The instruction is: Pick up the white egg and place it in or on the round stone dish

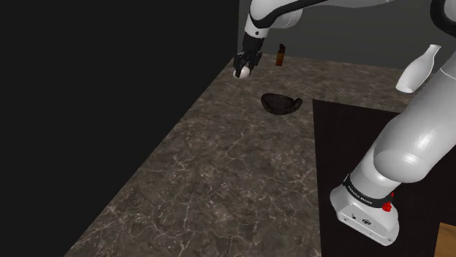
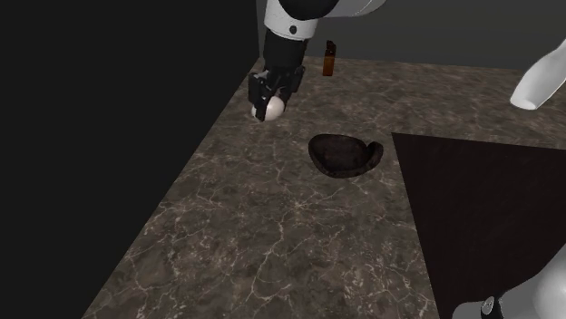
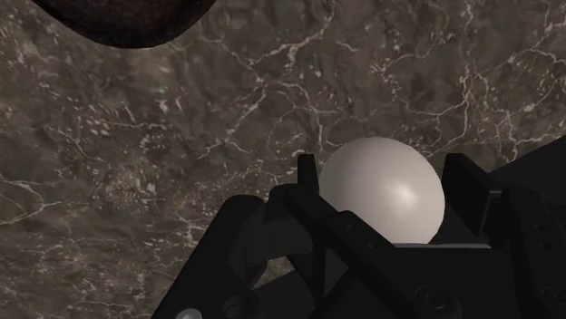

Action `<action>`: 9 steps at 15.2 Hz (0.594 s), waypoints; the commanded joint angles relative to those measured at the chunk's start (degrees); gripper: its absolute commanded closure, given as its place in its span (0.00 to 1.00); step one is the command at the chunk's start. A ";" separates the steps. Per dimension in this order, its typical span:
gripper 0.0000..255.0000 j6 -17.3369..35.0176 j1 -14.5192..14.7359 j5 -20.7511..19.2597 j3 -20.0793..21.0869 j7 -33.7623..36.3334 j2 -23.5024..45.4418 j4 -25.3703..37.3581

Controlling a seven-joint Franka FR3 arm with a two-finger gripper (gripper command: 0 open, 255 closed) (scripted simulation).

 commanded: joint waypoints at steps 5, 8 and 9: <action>1.00 -0.03 -2.79 -0.29 -3.42 -6.11 -9.68 -10.46; 1.00 -0.69 -4.30 -0.99 -5.42 -9.10 -13.92 -14.43; 1.00 -0.98 -4.85 -1.30 -6.11 -10.11 -15.28 -15.62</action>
